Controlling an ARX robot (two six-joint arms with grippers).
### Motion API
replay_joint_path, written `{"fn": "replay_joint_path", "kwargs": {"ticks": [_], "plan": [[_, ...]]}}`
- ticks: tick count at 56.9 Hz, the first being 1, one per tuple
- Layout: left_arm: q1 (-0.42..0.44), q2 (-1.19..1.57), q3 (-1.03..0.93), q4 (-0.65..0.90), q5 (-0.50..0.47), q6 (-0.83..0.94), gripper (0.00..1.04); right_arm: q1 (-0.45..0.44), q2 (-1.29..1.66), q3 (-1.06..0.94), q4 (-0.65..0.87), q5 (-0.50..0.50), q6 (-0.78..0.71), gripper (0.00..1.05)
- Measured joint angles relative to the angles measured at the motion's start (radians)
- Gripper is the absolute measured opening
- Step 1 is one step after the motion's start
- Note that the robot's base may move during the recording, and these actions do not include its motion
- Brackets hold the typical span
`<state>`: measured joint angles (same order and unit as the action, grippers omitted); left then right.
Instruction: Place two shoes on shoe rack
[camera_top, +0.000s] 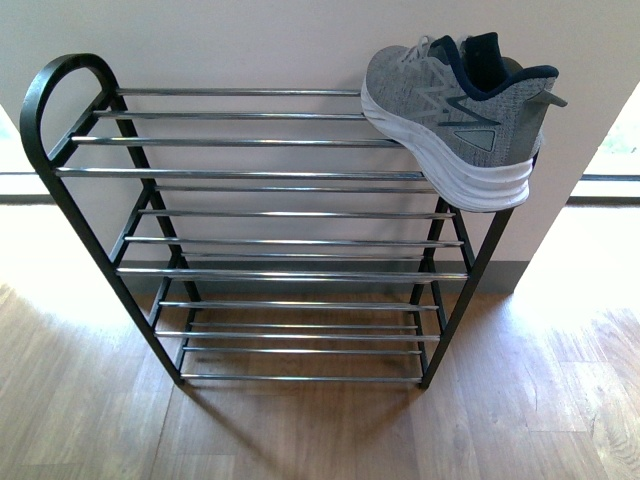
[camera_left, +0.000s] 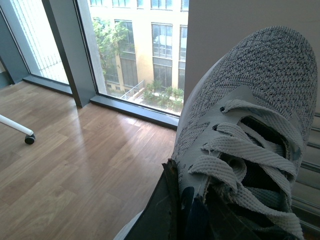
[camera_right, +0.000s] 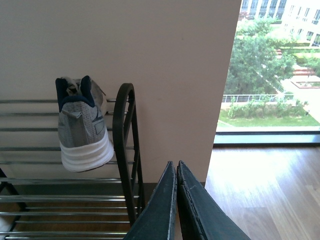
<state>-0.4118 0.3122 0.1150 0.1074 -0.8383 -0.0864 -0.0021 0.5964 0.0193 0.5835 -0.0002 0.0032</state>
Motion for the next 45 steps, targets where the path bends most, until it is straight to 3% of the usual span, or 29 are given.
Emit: {"fn": "replay_joint_path", "kwargs": {"ticks": [45], "plan": [[0.000,0.000,0.000,0.000,0.000,0.000,0.02,0.000,-0.363,0.000,-0.349,0.000,0.000,0.01]]}}
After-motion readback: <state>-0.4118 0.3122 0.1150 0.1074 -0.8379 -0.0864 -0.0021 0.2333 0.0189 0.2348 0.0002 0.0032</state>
